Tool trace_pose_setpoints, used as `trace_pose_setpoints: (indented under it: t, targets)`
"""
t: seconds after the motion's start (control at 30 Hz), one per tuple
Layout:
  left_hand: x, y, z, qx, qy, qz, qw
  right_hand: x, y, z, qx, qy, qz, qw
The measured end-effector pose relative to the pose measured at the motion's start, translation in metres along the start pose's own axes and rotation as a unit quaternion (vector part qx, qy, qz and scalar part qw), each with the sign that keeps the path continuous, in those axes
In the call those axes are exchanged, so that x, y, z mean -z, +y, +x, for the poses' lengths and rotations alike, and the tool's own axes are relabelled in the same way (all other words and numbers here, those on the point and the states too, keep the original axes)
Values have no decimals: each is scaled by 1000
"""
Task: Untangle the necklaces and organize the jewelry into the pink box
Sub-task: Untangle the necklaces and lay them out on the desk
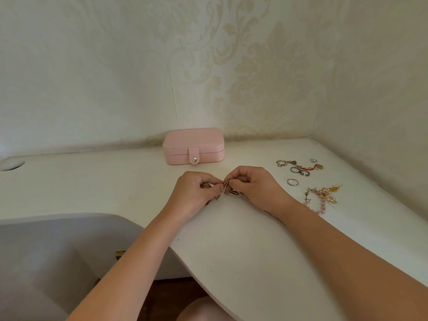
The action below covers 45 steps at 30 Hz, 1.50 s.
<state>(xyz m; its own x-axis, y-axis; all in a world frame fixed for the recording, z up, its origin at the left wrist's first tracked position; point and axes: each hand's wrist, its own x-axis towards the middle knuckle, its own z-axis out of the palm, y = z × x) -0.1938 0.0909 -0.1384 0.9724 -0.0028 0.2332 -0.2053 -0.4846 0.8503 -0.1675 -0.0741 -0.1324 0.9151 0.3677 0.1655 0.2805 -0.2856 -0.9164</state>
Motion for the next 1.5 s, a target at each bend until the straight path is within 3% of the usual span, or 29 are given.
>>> trace_pose_setpoints:
  t: [0.17,0.43,0.63,0.83,1.1,1.23,1.4,1.5]
  targets:
    - [5,0,2,28,3,3,1000,1,1,-1,5,-8,33,999]
    - [17,0,-1,91,-40,-215,972,4,3,2,11,-6,67,998]
    - [19,4,-5,90,-55,-260,960,9,2,3,14,-25,119,992]
    - [24,9,-7,113,-61,-342,931,9,-3,2,-38,-56,190,980]
    - [23,12,-12,118,-80,-285,948,18,-5,1,-55,-99,352,929]
    - [21,10,-11,109,-63,-290,949,18,-15,-1,-47,-127,252,958]
    - [18,8,-10,83,-32,-268,959,20,-23,-2,-12,-75,70,995]
    - [17,7,-10,85,-32,-256,963,22,-27,-5,14,-60,34,998]
